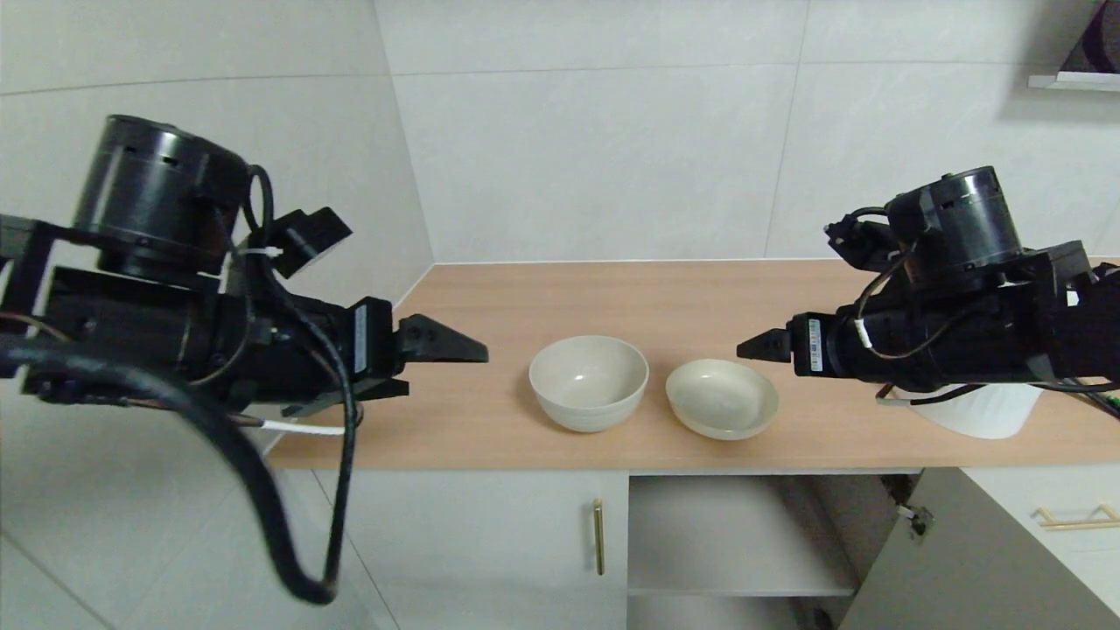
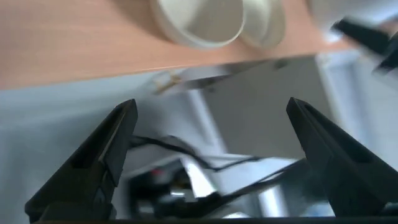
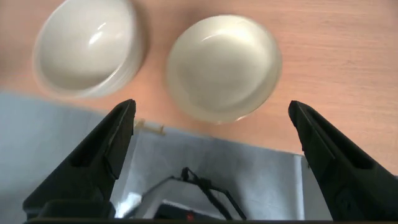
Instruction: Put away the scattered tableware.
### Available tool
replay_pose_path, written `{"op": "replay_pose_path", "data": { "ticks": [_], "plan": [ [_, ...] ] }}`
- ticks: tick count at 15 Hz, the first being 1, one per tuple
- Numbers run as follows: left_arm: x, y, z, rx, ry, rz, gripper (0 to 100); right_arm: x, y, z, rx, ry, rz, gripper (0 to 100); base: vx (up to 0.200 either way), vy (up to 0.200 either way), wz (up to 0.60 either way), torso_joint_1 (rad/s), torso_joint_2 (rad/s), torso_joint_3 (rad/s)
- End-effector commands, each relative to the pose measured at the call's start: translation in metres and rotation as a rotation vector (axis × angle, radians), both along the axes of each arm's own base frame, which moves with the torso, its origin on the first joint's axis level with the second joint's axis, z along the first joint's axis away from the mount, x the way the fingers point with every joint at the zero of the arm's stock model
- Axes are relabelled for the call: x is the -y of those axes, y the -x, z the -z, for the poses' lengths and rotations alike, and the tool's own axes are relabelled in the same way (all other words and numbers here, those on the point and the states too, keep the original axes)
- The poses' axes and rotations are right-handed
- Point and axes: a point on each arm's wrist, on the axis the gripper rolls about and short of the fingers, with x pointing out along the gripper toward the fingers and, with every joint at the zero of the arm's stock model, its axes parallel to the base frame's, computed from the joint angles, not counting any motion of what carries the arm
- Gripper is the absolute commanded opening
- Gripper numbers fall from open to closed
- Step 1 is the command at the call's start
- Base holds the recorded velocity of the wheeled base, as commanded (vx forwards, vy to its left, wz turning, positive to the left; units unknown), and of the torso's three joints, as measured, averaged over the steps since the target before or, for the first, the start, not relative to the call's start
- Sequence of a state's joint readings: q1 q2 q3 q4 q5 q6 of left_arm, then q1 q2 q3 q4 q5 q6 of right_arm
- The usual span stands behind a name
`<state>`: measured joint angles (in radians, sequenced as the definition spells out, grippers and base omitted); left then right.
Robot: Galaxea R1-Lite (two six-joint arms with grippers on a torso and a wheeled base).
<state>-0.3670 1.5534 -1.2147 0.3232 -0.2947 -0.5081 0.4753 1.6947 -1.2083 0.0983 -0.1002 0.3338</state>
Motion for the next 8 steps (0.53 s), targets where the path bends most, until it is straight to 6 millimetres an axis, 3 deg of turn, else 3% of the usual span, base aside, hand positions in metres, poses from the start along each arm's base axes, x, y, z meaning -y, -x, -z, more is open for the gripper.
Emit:
{"op": "replay_pose_path", "data": {
  "ticks": [1,6,8],
  "plan": [
    [0.028,-0.033,0.022,-0.122,0.026,-0.039,100,-0.004,-0.012,0.009,-0.021,0.006,0.025,100,0.0,0.0,0.0,0.0,0.0,0.0],
    [0.052,-0.061,0.044,-0.112,0.055,-0.191,100,0.003,-0.019,0.012,-0.023,0.007,0.056,100,0.0,0.0,0.0,0.0,0.0,0.0],
    [0.061,-0.082,0.066,-0.095,0.017,-0.289,100,0.002,-0.022,0.017,-0.03,0.01,0.058,100,0.0,0.0,0.0,0.0,0.0,0.0]
  ]
}}
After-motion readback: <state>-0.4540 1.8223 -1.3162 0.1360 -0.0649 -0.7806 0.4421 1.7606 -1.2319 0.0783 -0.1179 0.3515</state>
